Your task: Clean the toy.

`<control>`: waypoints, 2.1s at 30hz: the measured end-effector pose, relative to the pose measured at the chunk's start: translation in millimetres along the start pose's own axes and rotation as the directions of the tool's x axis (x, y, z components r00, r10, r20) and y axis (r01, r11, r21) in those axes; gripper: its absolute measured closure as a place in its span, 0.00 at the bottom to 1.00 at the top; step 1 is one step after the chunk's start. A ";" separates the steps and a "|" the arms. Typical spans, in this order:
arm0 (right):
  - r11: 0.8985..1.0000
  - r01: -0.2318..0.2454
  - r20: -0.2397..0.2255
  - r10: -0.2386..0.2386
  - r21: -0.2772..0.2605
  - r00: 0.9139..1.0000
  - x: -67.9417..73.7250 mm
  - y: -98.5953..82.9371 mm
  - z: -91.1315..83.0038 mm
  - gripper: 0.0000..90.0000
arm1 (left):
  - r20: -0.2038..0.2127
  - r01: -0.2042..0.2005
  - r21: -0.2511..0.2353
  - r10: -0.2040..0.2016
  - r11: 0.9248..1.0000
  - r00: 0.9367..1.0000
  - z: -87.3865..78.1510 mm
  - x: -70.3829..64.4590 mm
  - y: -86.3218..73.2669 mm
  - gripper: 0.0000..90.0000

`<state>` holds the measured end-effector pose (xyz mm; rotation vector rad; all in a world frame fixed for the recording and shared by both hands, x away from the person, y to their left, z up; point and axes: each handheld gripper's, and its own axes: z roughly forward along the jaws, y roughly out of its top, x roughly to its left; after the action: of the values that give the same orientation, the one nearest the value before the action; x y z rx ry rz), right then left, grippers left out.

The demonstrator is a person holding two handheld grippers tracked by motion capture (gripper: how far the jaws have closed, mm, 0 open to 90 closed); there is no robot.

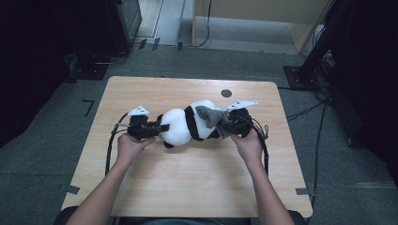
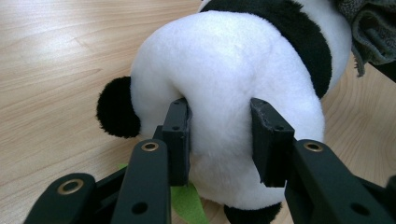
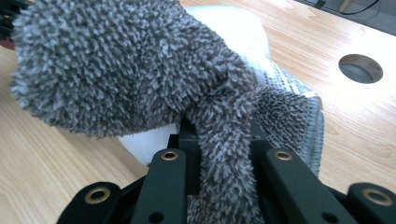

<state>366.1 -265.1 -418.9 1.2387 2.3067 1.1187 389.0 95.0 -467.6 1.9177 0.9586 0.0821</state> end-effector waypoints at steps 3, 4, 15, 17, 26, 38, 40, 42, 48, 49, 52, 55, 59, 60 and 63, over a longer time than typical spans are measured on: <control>1.000 -0.028 0.015 0.028 0.000 1.000 -7.3 -4.9 1.7 0.86 | 0.000 0.001 -0.001 -0.001 1.000 1.000 0.0 0.2 0.1 0.70; 0.999 -0.038 0.019 0.038 0.003 0.999 -10.5 -7.1 2.7 0.86 | 0.000 0.002 -0.003 -0.002 1.000 1.000 0.1 0.3 0.0 0.70; 0.990 -0.125 0.011 0.125 0.068 0.992 -29.8 -23.6 16.8 0.86 | -0.008 -0.002 -0.010 0.002 1.000 1.000 0.4 2.8 1.3 0.69; 0.986 -0.140 0.017 0.139 0.086 0.990 -32.9 -25.5 16.2 0.86 | -0.009 -0.005 -0.011 0.005 1.000 1.000 0.5 3.3 1.7 0.69; 0.975 -0.218 0.066 0.215 0.047 0.974 -54.0 -29.9 -1.7 0.86 | -0.017 -0.010 -0.012 0.010 1.000 1.000 -0.1 5.5 2.5 0.69; 0.994 -0.012 -0.048 0.007 -0.107 0.999 20.0 20.4 -19.2 0.86 | -0.001 -0.003 -0.021 0.003 1.000 1.000 -0.6 4.4 3.2 0.70; 0.995 0.028 -0.078 -0.036 -0.099 0.996 36.3 25.2 -8.3 0.86 | 0.000 -0.003 -0.021 0.003 1.000 1.000 -0.7 3.6 3.4 0.70; 0.995 0.057 -0.096 -0.065 -0.078 0.993 49.9 27.2 4.9 0.86 | 0.002 -0.004 -0.020 0.004 1.000 1.000 -0.7 2.7 3.3 0.70; 0.995 0.091 -0.145 -0.097 -0.044 0.985 69.4 24.4 36.8 0.86 | 0.004 0.003 -0.022 -0.003 1.000 1.000 -0.8 1.1 2.6 0.70; 0.995 0.088 -0.161 -0.093 -0.041 0.983 71.5 24.0 39.8 0.86 | 0.006 0.003 -0.021 -0.003 1.000 1.000 -0.7 0.6 2.5 0.70; 0.994 0.110 -0.185 -0.113 -0.024 0.976 79.6 21.9 50.7 0.85 | 0.001 0.004 -0.019 -0.004 1.000 1.000 -0.6 -0.8 2.0 0.70; 0.991 0.136 -0.198 -0.136 -0.011 0.971 87.3 18.0 58.2 0.86 | -0.004 0.001 -0.010 -0.001 1.000 1.000 -0.9 0.0 1.2 0.70; 0.986 0.167 -0.222 -0.162 0.001 0.961 92.5 9.2 63.2 0.86 | -0.022 -0.007 -0.001 0.007 1.000 1.000 -0.2 -0.4 1.2 0.71; 0.984 0.177 -0.224 -0.171 0.007 0.959 93.6 6.7 64.0 0.86 | -0.024 -0.008 -0.001 0.008 1.000 1.000 0.0 0.0 1.1 0.71; 0.975 0.219 -0.230 -0.206 0.029 0.951 95.4 0.2 65.9 0.86 | -0.017 -0.005 0.004 0.005 1.000 1.000 -0.5 1.8 0.8 0.71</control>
<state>347.8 -155.7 -452.5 0.8908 2.5809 1.1787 390.6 96.3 -467.3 1.9261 0.9656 0.1000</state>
